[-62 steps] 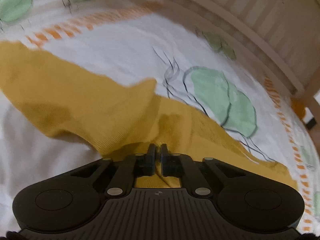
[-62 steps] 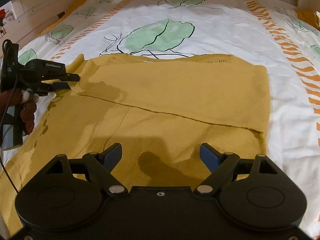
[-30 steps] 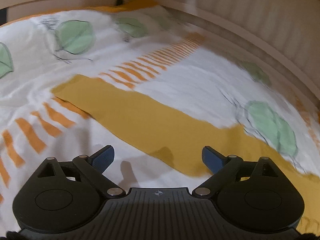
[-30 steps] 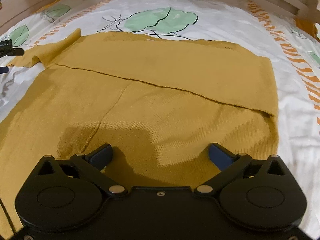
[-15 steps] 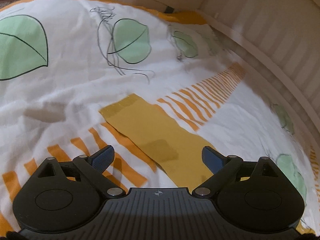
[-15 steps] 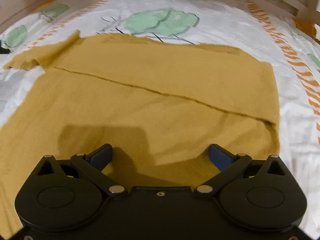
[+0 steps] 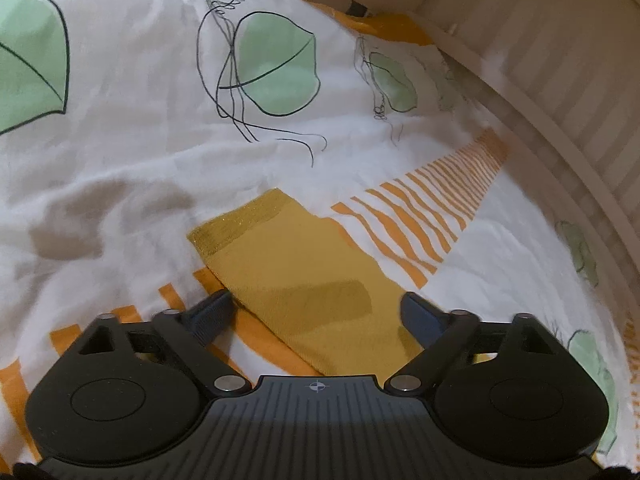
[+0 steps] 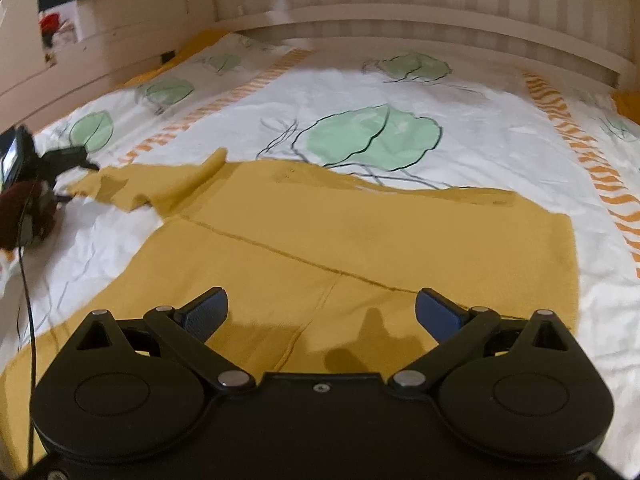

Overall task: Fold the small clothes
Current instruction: 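Move the left gripper to the other glittery sleeve cuff and grasp it, then lift the sleeve and fold it across the sweater body, open left gripper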

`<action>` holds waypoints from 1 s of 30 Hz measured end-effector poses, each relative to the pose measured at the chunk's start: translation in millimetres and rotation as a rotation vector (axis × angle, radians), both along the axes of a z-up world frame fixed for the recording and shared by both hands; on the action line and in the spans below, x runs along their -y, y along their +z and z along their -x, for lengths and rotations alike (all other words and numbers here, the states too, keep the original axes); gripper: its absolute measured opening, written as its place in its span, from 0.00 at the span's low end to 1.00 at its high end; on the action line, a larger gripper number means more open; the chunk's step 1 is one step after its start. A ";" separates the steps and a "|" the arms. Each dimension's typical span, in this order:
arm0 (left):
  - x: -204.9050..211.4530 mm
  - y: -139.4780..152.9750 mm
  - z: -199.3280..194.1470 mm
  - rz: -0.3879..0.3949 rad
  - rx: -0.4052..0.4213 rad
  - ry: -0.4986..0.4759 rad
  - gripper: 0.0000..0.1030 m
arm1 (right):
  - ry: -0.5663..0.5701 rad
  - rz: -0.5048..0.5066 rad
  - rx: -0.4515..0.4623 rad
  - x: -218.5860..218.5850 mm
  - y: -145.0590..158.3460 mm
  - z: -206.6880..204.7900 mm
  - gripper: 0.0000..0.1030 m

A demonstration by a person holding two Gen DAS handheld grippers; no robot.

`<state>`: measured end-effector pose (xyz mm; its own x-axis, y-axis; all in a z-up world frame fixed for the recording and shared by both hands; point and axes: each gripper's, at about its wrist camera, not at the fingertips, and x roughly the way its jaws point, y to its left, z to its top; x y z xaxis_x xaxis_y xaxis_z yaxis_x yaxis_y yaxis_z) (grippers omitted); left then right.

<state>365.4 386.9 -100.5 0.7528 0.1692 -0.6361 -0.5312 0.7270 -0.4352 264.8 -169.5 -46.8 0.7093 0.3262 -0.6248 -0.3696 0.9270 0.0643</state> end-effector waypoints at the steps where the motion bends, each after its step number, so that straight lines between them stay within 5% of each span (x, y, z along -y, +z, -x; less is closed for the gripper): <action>1: -0.5 -0.2 -1.5 -0.002 -0.005 0.000 0.66 | 0.009 0.006 -0.003 -2.5 -1.4 0.6 0.98; 5: -3.4 -0.9 -5.1 -0.010 -0.012 -0.011 0.51 | 0.026 0.014 -0.011 -7.0 -4.2 4.8 0.98; 7: -4.8 -0.6 -2.5 -0.011 -0.005 0.014 0.16 | 0.024 0.011 -0.016 -7.1 -4.7 5.7 0.98; 8: -5.5 -0.2 -1.1 -0.003 0.005 0.017 0.10 | 0.022 0.012 -0.017 -6.8 -5.0 6.0 0.98; 18: 53.9 77.9 0.5 -0.049 0.213 -0.105 0.08 | 0.005 0.033 -0.029 -6.6 -7.8 3.6 0.98; 23: 127.2 121.8 -2.3 -0.121 0.297 -0.267 0.08 | -0.018 0.023 -0.031 0.7 -4.9 2.3 0.97; 30: 236.0 145.9 0.3 -0.096 0.374 -0.510 0.08 | -0.058 0.014 -0.017 14.0 4.3 -1.3 0.97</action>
